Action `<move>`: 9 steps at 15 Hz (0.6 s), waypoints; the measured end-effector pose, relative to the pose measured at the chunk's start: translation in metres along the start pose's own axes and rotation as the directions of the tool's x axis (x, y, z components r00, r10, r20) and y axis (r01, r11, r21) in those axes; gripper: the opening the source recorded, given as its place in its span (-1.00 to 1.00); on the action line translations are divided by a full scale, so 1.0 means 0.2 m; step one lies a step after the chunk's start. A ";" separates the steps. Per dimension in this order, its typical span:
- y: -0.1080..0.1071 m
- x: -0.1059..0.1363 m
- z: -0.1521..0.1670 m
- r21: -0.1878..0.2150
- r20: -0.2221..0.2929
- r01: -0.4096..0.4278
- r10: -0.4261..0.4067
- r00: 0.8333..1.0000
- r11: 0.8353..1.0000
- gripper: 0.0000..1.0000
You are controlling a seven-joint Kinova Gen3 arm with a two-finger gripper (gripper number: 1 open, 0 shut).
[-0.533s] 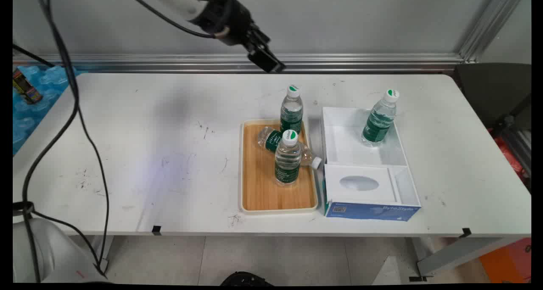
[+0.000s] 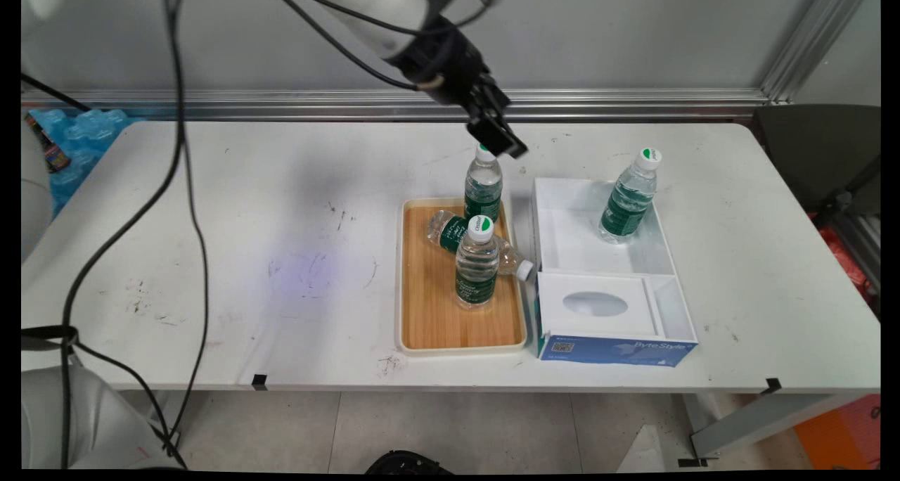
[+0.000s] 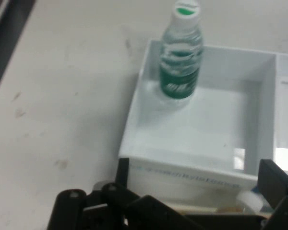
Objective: Pick up the green bottle from the white box
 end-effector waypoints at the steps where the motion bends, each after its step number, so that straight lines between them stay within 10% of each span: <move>1: -0.01 0.01 0.05 -0.019 0.000 -0.012 0.012 1.000 1.000 1.00; 9: -0.10 0.10 0.47 -0.114 -0.015 -0.070 0.068 0.998 0.991 1.00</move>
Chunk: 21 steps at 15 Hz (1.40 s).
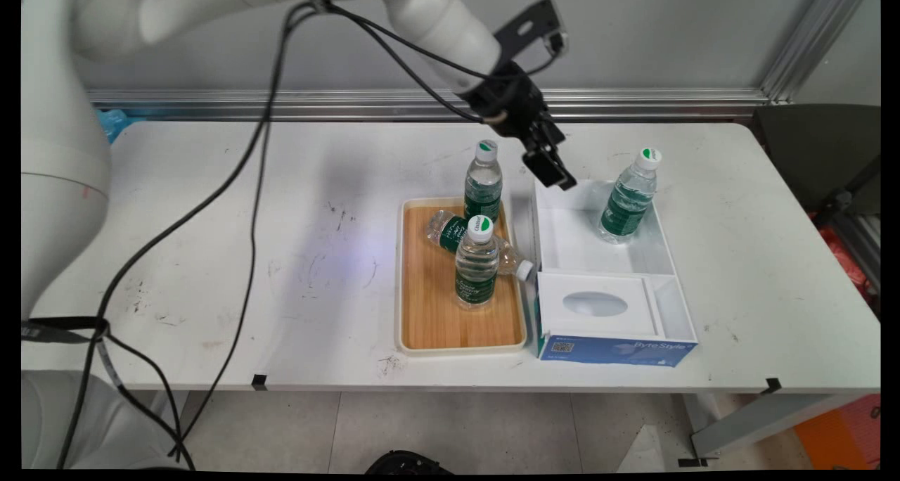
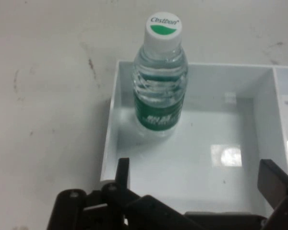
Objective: Pick up the green bottle from the white box
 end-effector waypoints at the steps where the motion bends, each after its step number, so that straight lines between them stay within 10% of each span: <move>1: -0.01 0.00 0.03 -0.006 -0.001 -0.002 0.002 1.000 1.000 1.00; 21: -0.22 0.06 0.66 -0.115 -0.089 0.051 -0.061 0.994 0.992 1.00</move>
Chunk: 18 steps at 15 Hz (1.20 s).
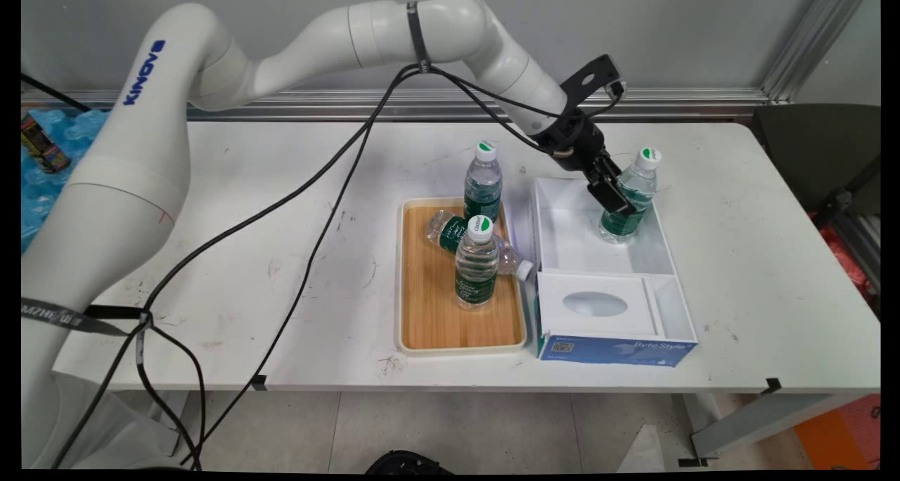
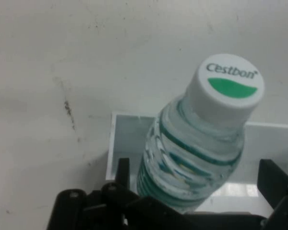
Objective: Pick up the green bottle from the white box, then place the picked object on the tray
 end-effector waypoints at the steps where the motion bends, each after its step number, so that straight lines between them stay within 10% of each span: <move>1: 0.00 0.00 0.01 -0.002 -0.004 0.004 -0.004 1.000 1.000 1.00; 4: -0.01 0.00 0.04 -0.007 -0.016 0.018 -0.018 1.000 1.000 1.00; 5: -0.02 0.01 0.05 -0.009 -0.022 0.023 -0.023 1.000 1.000 -1.00; 18: 0.05 0.08 -0.11 0.015 -0.061 0.048 -0.047 0.997 0.999 -1.00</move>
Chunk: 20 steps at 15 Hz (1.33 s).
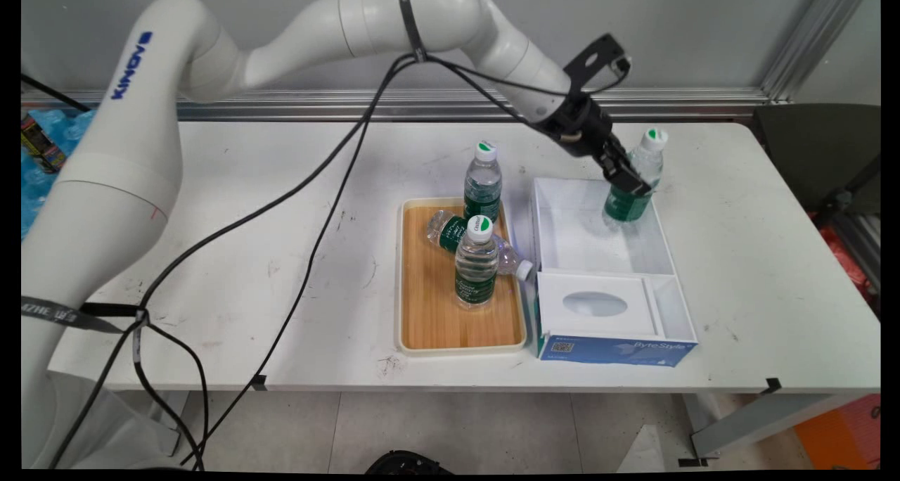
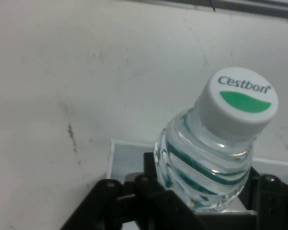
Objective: Place the picked object on the tray
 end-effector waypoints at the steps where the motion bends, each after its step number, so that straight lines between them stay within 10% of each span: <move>1: 0.01 0.02 -0.04 0.011 -0.007 0.005 -0.004 1.000 1.000 -1.00; 11: 0.18 0.17 -0.53 0.148 -0.048 0.076 -0.069 0.996 0.986 -1.00; 20: 0.48 0.04 -1.05 0.204 0.002 0.152 -0.156 0.988 0.967 -1.00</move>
